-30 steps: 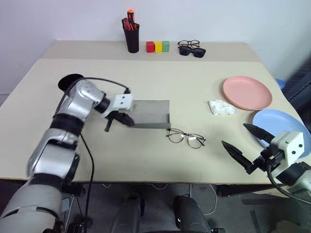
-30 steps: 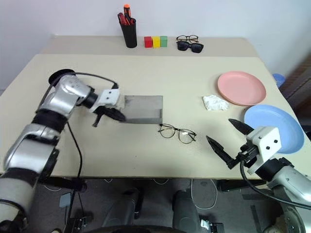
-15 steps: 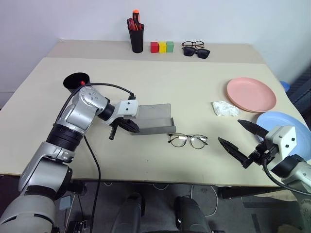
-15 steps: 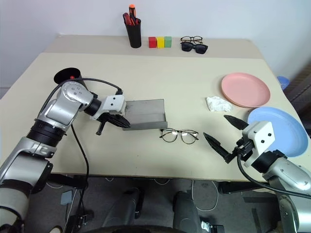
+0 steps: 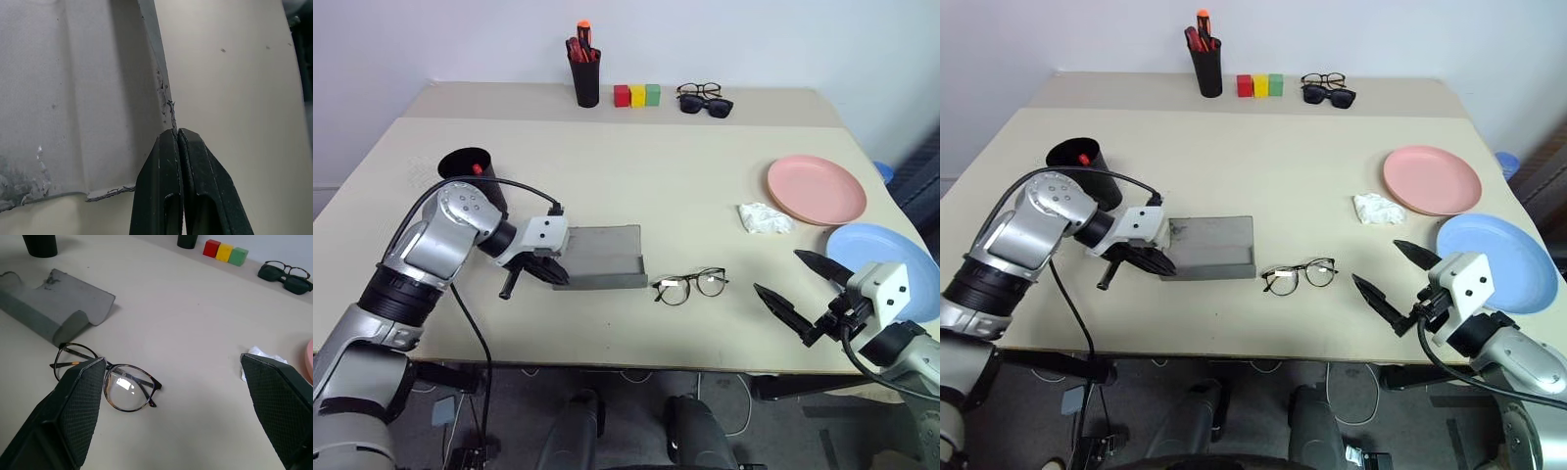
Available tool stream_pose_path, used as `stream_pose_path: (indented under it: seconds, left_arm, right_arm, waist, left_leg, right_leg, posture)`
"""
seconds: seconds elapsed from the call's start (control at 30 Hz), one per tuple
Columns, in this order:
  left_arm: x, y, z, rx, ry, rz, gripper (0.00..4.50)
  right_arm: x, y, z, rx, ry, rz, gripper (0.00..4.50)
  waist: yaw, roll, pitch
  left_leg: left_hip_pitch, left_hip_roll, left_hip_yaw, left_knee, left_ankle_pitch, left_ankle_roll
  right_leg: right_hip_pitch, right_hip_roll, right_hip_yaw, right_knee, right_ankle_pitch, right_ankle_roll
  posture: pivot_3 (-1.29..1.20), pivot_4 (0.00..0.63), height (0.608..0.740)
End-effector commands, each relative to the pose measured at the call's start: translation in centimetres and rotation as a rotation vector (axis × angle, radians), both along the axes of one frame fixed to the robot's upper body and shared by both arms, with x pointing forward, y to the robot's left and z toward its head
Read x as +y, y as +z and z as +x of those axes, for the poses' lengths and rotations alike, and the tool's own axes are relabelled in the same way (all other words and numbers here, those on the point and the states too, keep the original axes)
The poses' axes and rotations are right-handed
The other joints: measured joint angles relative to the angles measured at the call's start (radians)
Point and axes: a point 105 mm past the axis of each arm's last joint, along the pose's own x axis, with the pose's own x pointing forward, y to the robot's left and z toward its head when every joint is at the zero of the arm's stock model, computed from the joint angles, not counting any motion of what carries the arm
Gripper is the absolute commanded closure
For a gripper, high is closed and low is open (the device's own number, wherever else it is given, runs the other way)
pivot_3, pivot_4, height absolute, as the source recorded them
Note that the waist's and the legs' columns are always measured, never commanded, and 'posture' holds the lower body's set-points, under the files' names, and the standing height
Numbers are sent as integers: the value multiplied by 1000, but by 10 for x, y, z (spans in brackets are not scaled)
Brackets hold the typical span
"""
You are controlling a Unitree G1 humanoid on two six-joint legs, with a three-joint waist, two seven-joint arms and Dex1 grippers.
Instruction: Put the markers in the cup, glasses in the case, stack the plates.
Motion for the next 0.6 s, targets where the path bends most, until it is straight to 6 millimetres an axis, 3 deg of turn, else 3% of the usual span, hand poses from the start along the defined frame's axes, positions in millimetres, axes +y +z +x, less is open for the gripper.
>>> stream_pose_path:
  seconds: [0.03,0.3,0.6]
  left_arm:
    - [-4,11,-8,-23,-28,-29,4441]
    - [-19,7,-14,-13,-59,-33,4441]
    - [-59,9,14,-128,-9,-71,4441]
  right_arm:
    - [7,11,0,-54,25,-7,0]
    - [7,12,1,-53,35,-10,0]
    - [7,12,-3,-53,19,-11,0]
  waist:
    - [1,0,0]
    - [5,0,0]
    - [6,0,0]
  left_leg:
    - [0,0,1,0,0,0]
    - [0,1,2,0,0,0]
    - [0,1,2,0,0,0]
  right_leg:
    - [0,0,0,0,0,0]
    - [0,0,0,0,-1,-1]
    - [1,0,0,0,-1,-1]
  posture:
    - [0,150,740]
    - [0,150,740]
    - [0,150,740]
